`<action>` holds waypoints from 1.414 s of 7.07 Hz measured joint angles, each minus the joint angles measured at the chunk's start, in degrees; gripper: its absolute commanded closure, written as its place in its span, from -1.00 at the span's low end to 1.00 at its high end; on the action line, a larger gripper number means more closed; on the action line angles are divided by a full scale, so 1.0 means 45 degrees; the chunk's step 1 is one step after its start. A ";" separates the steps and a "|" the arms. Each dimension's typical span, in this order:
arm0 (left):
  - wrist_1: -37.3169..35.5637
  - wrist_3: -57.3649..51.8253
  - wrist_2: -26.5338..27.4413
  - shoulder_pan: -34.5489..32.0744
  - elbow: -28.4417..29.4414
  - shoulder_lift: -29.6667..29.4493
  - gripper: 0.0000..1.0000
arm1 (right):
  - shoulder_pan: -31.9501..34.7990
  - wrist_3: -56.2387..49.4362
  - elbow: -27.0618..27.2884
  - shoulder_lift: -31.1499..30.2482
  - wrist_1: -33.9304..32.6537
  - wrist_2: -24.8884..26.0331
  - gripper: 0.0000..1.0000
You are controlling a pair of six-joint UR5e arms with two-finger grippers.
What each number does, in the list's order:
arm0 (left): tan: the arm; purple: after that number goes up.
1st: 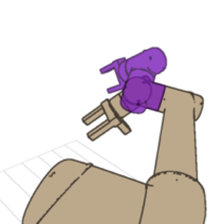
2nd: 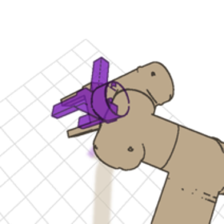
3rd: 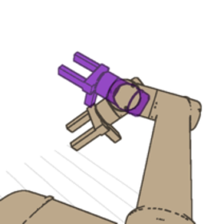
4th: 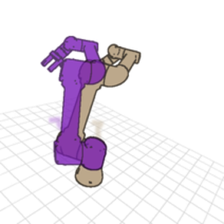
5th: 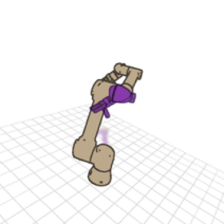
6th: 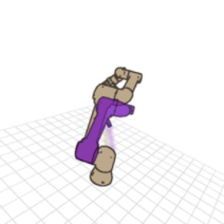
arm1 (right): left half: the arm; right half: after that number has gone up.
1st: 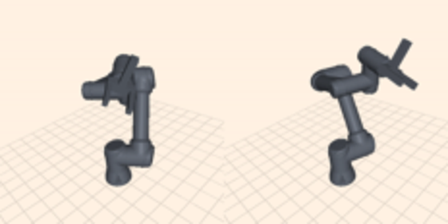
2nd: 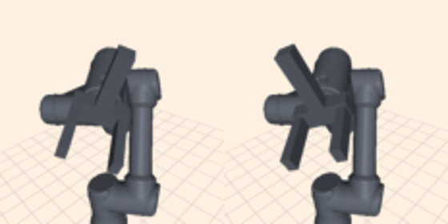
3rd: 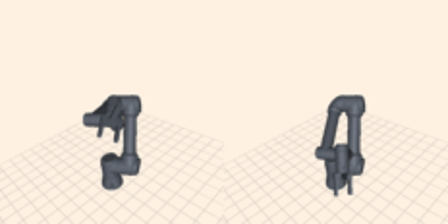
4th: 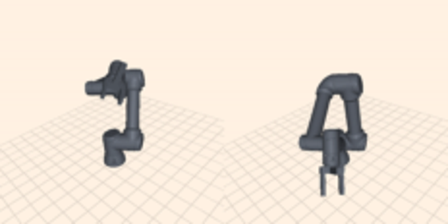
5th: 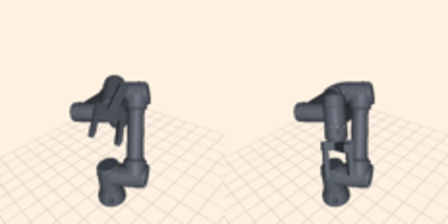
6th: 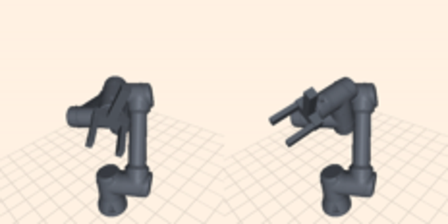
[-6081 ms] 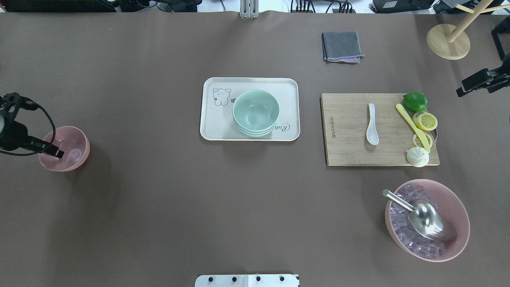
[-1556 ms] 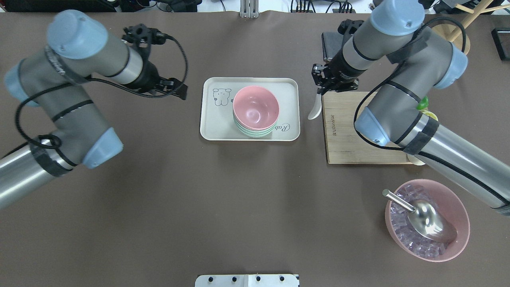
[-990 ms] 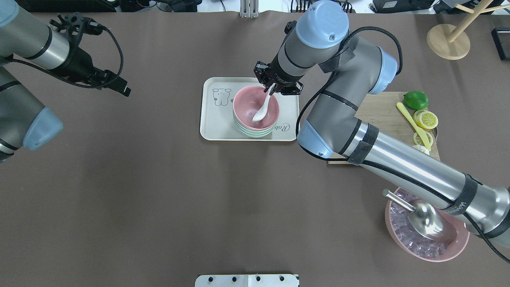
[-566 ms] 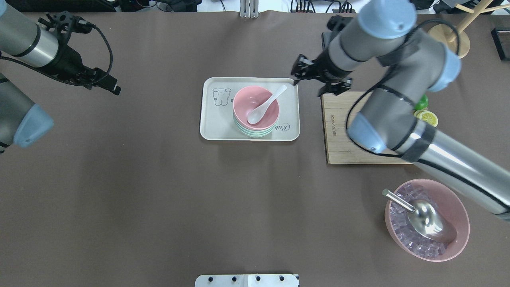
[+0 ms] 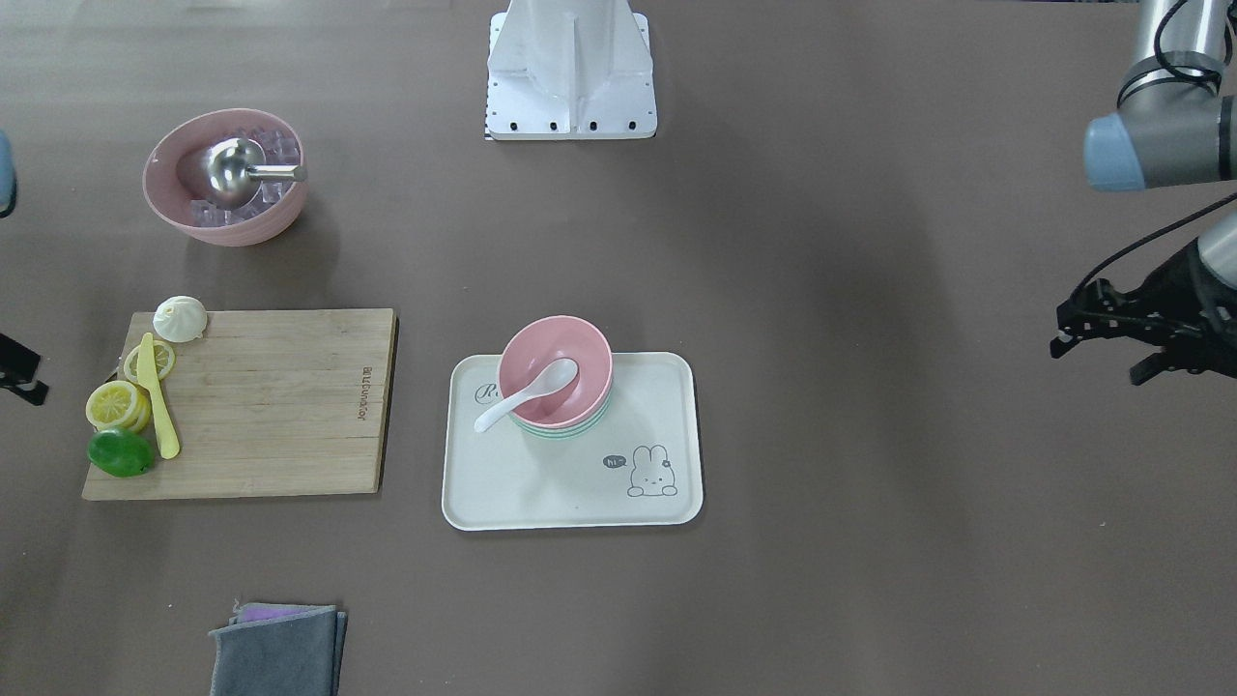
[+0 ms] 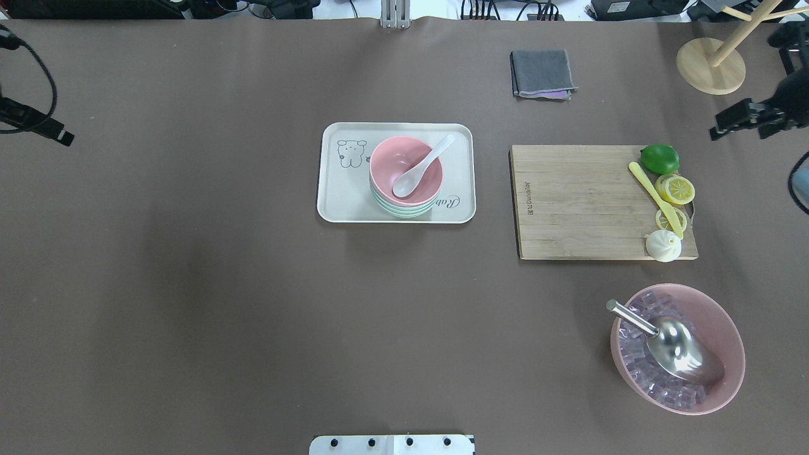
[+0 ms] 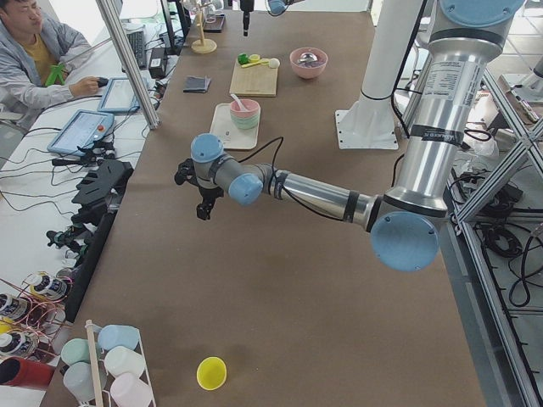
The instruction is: Stack pink bowl on green and place spoon
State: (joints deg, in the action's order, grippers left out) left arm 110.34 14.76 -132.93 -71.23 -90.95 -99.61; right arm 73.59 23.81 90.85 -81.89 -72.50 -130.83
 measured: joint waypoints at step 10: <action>-0.0052 -0.1412 0.0161 -0.1063 0.0129 0.1397 -0.95 | 0.1860 -0.3363 -0.0594 -0.1059 0.0146 -0.0650 -1.00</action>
State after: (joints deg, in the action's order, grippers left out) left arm 110.10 8.40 -132.20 -76.01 -90.38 -93.32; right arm 81.96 8.67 88.18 -86.65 -71.85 -133.76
